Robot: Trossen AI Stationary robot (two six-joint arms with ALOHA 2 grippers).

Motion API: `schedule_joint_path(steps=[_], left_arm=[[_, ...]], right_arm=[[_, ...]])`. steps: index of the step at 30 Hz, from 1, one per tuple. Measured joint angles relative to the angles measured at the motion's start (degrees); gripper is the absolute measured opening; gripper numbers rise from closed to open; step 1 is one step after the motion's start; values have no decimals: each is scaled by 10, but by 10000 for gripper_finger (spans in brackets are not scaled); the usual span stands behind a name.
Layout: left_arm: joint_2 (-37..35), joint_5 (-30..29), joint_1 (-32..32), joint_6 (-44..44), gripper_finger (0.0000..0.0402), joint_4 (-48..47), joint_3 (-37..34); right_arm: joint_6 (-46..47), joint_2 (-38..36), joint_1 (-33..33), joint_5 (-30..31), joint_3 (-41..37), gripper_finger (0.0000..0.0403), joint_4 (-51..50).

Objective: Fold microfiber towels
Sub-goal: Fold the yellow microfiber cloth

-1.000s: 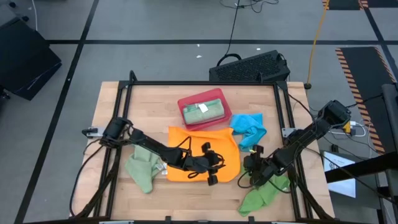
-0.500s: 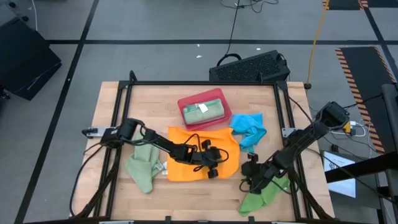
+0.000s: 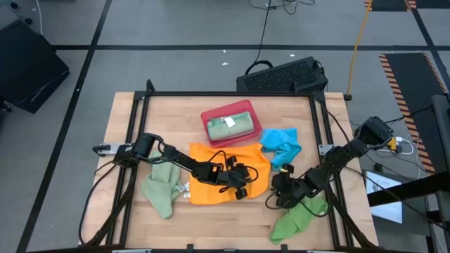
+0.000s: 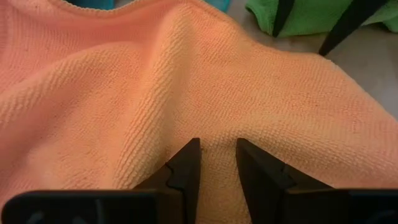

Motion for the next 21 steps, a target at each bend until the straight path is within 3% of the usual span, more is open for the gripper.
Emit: schedule_joint_path(steps=[6, 12, 21], left_arm=[[0, -11, 0, -12, 108, -14, 0], [0, -12, 0, -20, 108, -16, -1], [1, -12, 0, -24, 108, -16, -1]], right_arm=[[-14, 0, 8, 1, -1, 160, 55], [-50, -2, 15, -69, 1, 160, 132], [-20, -2, 5, -39, -34, 160, 133]])
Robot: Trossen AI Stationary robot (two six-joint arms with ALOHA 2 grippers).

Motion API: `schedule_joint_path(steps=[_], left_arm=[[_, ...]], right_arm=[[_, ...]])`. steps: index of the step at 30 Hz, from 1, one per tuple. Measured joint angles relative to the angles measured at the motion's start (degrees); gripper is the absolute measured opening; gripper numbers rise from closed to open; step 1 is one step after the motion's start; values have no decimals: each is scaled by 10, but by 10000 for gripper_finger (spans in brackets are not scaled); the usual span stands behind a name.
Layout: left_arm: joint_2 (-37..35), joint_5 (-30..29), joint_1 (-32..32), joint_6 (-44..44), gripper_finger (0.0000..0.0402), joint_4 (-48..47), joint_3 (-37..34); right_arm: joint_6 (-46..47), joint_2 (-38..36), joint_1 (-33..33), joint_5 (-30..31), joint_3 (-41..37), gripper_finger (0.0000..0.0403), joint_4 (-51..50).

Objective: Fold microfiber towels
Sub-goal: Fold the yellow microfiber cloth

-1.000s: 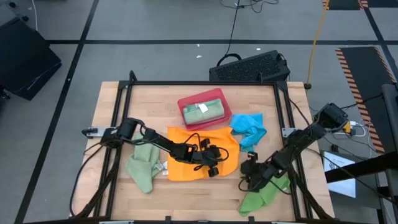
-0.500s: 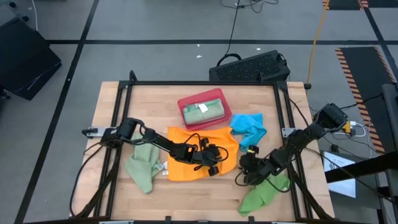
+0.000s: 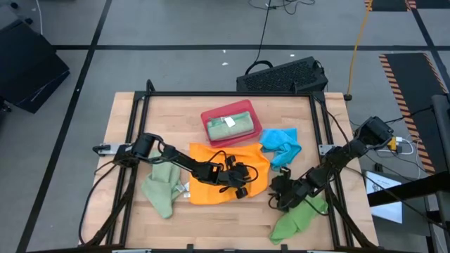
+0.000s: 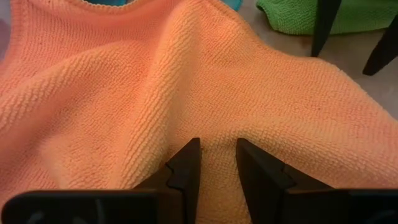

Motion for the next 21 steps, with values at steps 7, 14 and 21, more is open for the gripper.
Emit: schedule_joint_path(steps=[7, 14, 21], left_arm=[[0, 0, 0, -1, 108, 2, 0], [0, 0, 0, -6, 108, 7, -1], [0, 0, 0, -10, 108, 6, -1]], right_arm=[[-28, 1, -16, -5, -10, 160, 55], [-33, 19, -49, -53, -10, 160, 104], [-53, 24, -57, -43, -10, 160, 140]])
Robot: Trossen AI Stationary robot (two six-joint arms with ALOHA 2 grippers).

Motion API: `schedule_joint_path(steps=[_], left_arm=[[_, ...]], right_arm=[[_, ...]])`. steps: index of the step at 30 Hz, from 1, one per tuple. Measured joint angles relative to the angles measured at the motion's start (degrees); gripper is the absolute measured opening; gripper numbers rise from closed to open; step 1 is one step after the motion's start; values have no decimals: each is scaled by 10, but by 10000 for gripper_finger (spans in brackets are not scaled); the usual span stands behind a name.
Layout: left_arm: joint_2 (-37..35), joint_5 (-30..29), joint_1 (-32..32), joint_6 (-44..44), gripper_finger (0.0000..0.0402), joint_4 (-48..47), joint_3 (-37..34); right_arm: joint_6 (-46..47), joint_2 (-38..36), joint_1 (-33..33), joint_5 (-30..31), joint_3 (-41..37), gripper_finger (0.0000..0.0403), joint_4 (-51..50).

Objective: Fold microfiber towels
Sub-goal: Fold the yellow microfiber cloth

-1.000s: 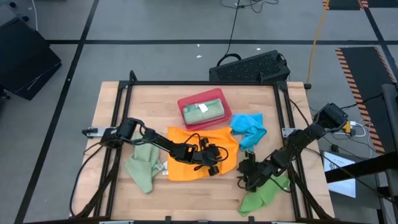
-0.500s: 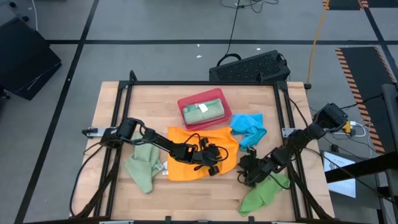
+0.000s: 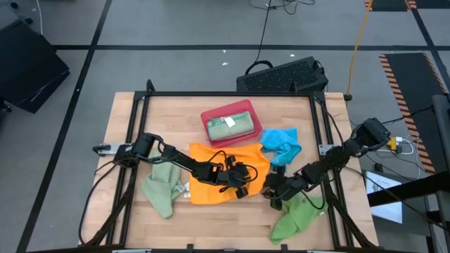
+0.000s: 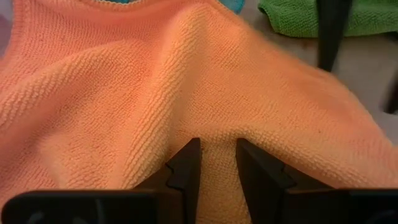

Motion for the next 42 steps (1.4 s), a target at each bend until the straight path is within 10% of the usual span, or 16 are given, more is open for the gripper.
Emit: schedule_joint_path(steps=[24, 33, 42], left_arm=[[2, -93, 1, -17, 108, -9, -1], [1, -68, 3, -15, 108, -6, 0], [1, -66, 2, -16, 108, -3, 0]], right_arm=[[52, -1, 24, -121, 1, 160, 108], [25, -3, 29, 32, 1, 160, -18], [-103, 0, -7, 38, 1, 160, 20]])
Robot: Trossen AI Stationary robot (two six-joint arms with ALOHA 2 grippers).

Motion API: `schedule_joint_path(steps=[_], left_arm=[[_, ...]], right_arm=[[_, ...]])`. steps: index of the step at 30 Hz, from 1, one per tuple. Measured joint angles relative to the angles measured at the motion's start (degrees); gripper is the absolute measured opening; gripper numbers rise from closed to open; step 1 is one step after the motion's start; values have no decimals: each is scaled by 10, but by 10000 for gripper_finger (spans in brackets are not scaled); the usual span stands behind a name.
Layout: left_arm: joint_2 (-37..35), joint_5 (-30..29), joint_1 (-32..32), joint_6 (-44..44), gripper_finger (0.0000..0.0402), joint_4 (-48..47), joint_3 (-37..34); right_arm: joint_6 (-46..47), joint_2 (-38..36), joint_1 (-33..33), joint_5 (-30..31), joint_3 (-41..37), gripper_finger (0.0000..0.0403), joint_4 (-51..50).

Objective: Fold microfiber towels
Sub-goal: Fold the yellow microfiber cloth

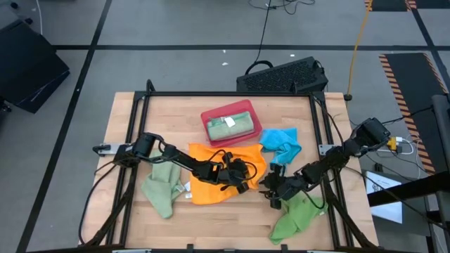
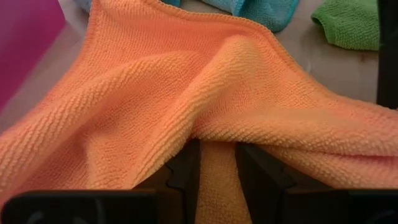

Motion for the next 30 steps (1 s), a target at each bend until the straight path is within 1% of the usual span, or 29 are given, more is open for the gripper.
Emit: schedule_joint_path(steps=[6, 8, 10, 13, 16, 19, 21, 25, 27, 30], left_arm=[[0, 2, 0, -1, 108, 1, 0], [0, 4, 0, -1, 108, 4, 0], [0, 4, 0, -1, 108, 10, 0], [0, 8, 1, 0, 108, 19, 0], [0, 8, 1, 0, 108, 20, 0], [0, 8, 1, 1, 108, 20, 0], [0, 8, 1, 1, 108, 19, 0], [0, 7, 1, 1, 108, 21, 0], [0, 7, 1, 1, 108, 21, 0], [0, 7, 1, 4, 108, 22, 0]], right_arm=[[-66, 0, -20, -41, 0, 160, 12], [-76, 0, -26, -56, 0, 159, 14], [-80, 0, -30, -57, 0, 153, 14], [-88, 0, -35, -58, 0, 128, 10], [-88, 0, -40, -89, 0, 82, 7], [-57, 0, -41, -131, 0, 24, 7], [-20, 0, -38, -158, 0, 7, 8], [84, -3, -33, -223, -1, 17, 23], [99, -3, -28, -258, -1, 18, 48], [114, -3, -28, -339, -1, 13, 81]])
